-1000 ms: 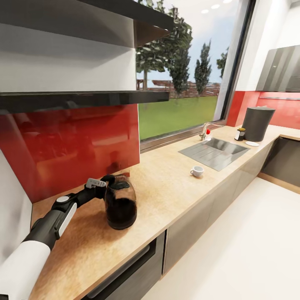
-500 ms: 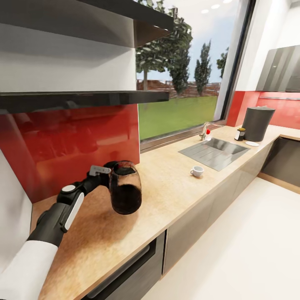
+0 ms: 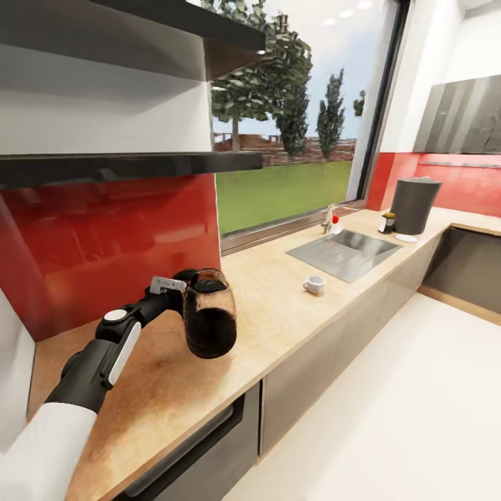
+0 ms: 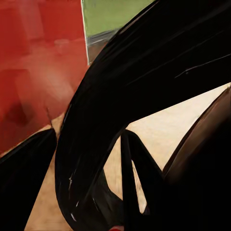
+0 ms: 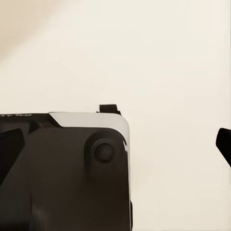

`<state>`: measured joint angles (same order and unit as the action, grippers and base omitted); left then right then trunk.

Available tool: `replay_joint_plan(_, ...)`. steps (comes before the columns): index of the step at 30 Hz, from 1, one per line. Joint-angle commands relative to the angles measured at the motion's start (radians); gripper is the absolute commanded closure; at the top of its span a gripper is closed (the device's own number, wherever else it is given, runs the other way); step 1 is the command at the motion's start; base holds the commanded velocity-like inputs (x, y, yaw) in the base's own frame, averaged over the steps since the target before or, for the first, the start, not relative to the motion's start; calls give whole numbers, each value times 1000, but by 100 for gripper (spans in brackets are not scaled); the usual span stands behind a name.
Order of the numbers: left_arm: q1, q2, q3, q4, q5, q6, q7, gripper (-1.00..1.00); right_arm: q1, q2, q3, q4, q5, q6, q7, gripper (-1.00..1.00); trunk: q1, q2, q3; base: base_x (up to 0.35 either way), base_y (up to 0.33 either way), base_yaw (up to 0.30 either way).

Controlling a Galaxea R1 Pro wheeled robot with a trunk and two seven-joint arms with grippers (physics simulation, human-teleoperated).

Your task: Set up a coffee station on the kitchen countertop: keep the coffee maker on the countertop, move the bottle of coffee from the kitchen shelf to the counter next to the coffee maker, place a paper coffee filter on top of the coffee maker, put the saucer next to the coffee maker with the coffee cup on the saucer, and place the electric kettle next to the coffee maker.

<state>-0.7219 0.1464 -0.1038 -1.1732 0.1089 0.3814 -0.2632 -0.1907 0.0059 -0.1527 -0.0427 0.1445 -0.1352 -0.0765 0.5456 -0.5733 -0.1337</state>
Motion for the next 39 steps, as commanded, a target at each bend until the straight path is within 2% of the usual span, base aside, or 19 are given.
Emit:
replay_joint_plan(1,-1,1,-1,-2,12,8,1,100,-1,0,-8,1,10,-4,-3,-100,0,-2,-1,-75,-261,-236)
replay_joint_plan(25,2,-1,6,14,14,0,3,100,-1,0,-8,1,10,-4,-3,-100,0,-2,0,-75,-261,-266)
replay_joint_plan(27,8,-13,-13,16,14,-4,3,100,-1,0,-8,1,10,-4,-3,-100,0,-2,0,-81,-261,-269)
replay_joint_plan(31,10,-21,-25,48,15,-14,4,100,-1,0,-8,1,10,-4,-3,-100,0,-2,0,-86,-261,-269)
replay_joint_plan(32,10,-21,-26,63,14,-22,4,100,-1,0,-8,1,10,-4,-3,-100,0,-2,0,-90,-261,-269)
replay_joint_plan(35,11,-21,-28,152,15,-117,3,100,-1,0,-8,1,10,-4,-3,-100,0,-2,0,-92,-261,-269)
replay_joint_plan(39,32,-21,-29,244,15,-198,2,100,-1,0,-8,1,10,-4,-3,-100,0,-2,0,-91,-258,-269)
